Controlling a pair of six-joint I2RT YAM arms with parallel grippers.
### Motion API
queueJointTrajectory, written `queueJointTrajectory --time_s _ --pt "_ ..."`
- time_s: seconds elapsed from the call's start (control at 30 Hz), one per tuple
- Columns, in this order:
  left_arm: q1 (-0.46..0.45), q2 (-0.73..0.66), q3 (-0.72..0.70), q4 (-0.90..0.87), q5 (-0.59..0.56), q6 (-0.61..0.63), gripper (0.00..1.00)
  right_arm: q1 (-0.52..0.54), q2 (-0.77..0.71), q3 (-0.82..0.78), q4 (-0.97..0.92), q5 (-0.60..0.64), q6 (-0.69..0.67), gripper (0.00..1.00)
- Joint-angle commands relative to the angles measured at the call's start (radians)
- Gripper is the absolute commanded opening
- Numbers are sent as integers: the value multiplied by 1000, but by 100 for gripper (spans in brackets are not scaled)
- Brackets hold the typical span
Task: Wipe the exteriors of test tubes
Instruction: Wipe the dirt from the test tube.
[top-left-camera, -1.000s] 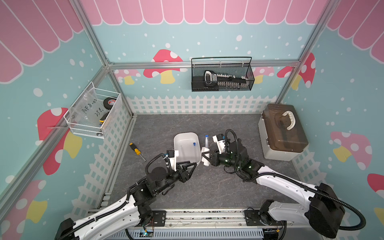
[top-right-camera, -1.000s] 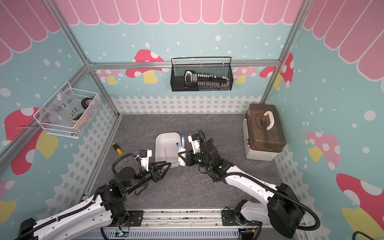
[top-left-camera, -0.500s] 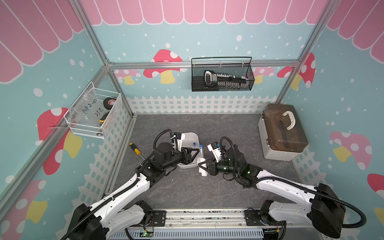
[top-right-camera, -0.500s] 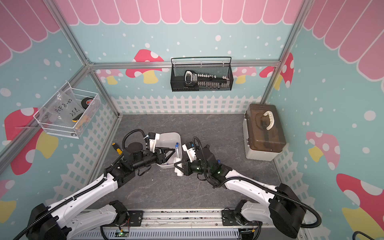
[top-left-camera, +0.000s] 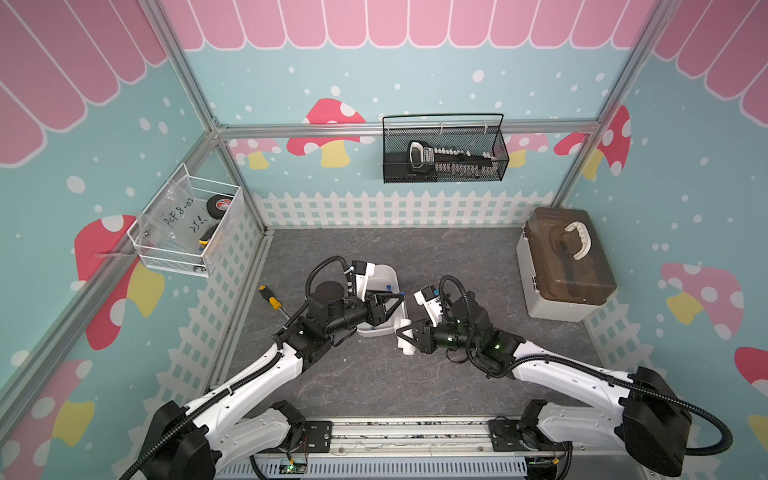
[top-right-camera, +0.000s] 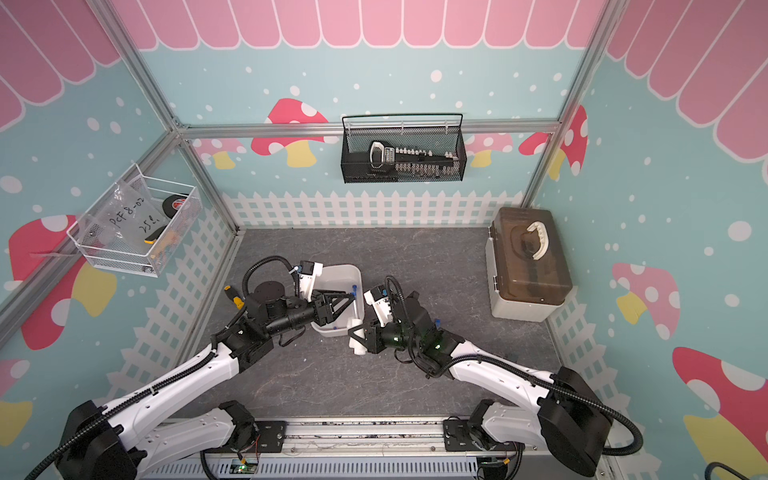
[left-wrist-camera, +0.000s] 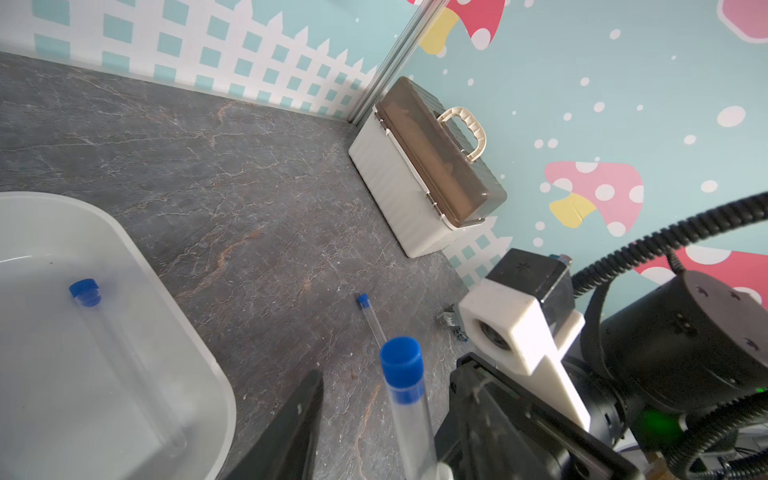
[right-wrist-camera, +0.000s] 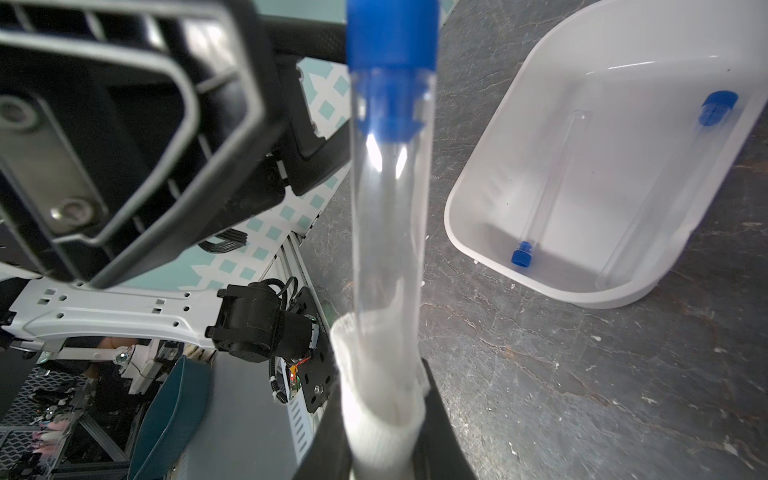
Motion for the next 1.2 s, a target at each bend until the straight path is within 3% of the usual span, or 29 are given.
queueJointTrajectory --time_s 0.0,0.43,0.63,0.97,1.17 --pt "1 34 22 67 60 -21 48 9 -20 -11 32 -10 8 12" --pt "2 120 26 161 133 -65 9 19 -33 -12 20 18 -7 12" --pt "1 114 -4 170 142 -91 7 7 -37 55 -25 80 -76 16" --pt "2 105 -4 160 135 -92 17 -18 18 126 -31 25 -101 17" --pt "6 113 1 158 136 -93 16 -18 11 105 -30 10 -91 17"
